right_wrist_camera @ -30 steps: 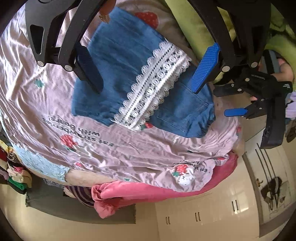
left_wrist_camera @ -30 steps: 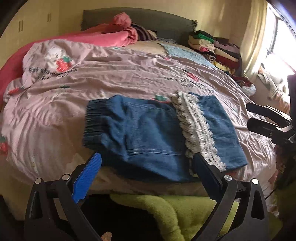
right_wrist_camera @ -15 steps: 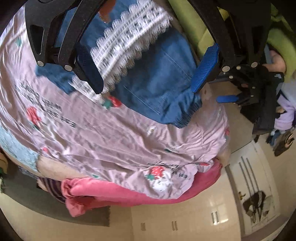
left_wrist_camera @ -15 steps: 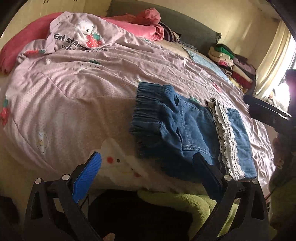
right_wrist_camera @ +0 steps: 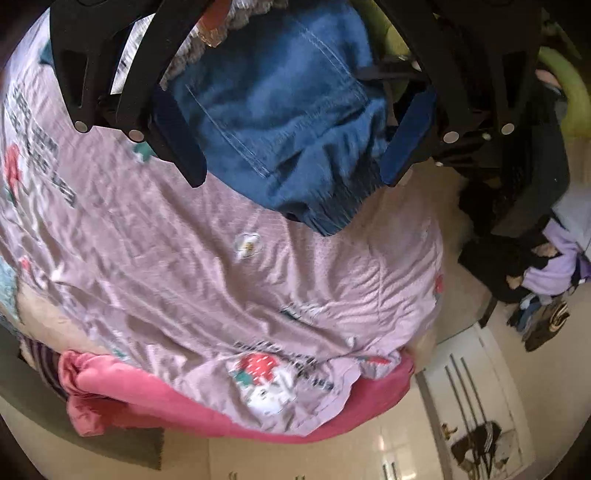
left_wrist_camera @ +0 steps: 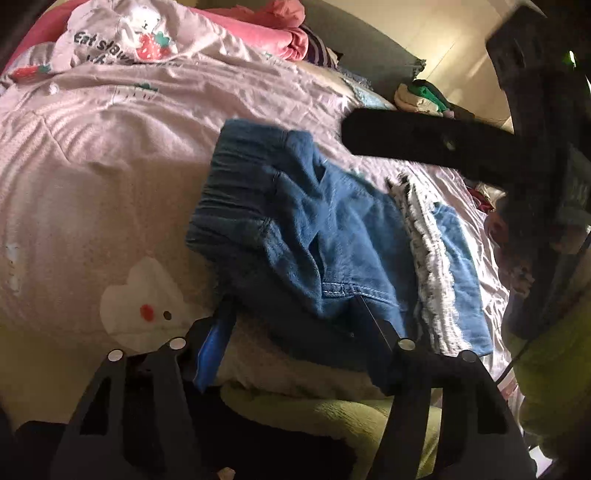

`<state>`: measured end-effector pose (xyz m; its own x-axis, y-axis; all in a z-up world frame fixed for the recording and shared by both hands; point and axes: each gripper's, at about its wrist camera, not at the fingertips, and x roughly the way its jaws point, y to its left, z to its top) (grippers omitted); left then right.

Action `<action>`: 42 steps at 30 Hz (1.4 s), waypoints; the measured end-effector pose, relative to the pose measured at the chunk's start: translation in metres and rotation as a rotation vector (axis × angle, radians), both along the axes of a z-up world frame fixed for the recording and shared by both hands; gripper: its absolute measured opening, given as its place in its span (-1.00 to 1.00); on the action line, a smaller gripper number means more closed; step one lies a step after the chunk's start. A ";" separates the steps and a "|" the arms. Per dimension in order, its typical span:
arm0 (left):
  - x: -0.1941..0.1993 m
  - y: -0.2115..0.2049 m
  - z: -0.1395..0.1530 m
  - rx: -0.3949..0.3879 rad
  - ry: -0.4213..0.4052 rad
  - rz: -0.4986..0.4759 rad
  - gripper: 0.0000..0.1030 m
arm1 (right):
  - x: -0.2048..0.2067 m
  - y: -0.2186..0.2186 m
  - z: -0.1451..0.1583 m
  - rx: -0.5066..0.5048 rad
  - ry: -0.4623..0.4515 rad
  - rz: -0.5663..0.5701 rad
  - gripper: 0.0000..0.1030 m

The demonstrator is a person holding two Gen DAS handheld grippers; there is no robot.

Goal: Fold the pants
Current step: 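Grasp the waistband with both grippers and lift it, then fold the waistband over toward the leg openings and release both grippers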

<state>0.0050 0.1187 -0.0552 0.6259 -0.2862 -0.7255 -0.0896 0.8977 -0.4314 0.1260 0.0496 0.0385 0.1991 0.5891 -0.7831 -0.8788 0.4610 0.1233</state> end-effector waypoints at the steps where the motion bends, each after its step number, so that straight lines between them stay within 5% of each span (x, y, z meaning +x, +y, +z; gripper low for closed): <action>1: 0.000 -0.001 -0.001 0.001 -0.003 -0.002 0.18 | 0.000 0.005 -0.004 -0.010 0.004 0.016 0.73; 11: 0.000 0.002 -0.005 -0.006 -0.008 -0.003 0.18 | 0.012 0.048 -0.047 -0.088 0.095 0.084 0.71; 14: -0.001 0.006 -0.005 -0.009 -0.008 0.006 0.32 | 0.014 0.048 -0.058 -0.070 0.135 0.090 0.09; 15: -0.004 0.009 -0.003 -0.007 -0.017 0.029 0.55 | 0.014 0.045 -0.056 -0.049 0.131 0.086 -0.03; 20: -0.013 0.012 0.013 -0.014 -0.073 0.043 0.68 | 0.015 0.007 -0.031 0.095 0.154 0.076 -0.38; 22: -0.014 0.011 0.017 -0.042 -0.079 0.035 0.87 | 0.014 -0.007 -0.021 0.149 0.165 0.074 -0.39; 29: 0.000 -0.012 0.015 -0.152 -0.064 -0.051 0.88 | 0.013 -0.072 0.011 0.314 0.178 0.042 -0.39; 34: 0.024 -0.039 0.017 -0.318 -0.057 -0.139 0.86 | 0.021 -0.111 0.020 0.363 0.163 0.000 -0.38; 38: 0.031 -0.065 0.039 -0.301 -0.102 -0.194 0.86 | 0.022 -0.140 0.025 0.397 0.135 -0.037 -0.28; 40: 0.030 -0.082 0.046 -0.292 -0.121 -0.225 0.86 | 0.024 -0.157 0.026 0.414 0.129 -0.072 0.24; 42: 0.029 -0.099 0.051 -0.267 -0.127 -0.266 0.86 | 0.027 -0.187 0.024 0.425 0.099 -0.173 0.53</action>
<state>0.0344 0.0195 -0.0040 0.5845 -0.6186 -0.5250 0.2004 0.7370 -0.6455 0.1535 -0.1374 0.0628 0.2590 0.8267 -0.4995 -0.7680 0.4899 0.4125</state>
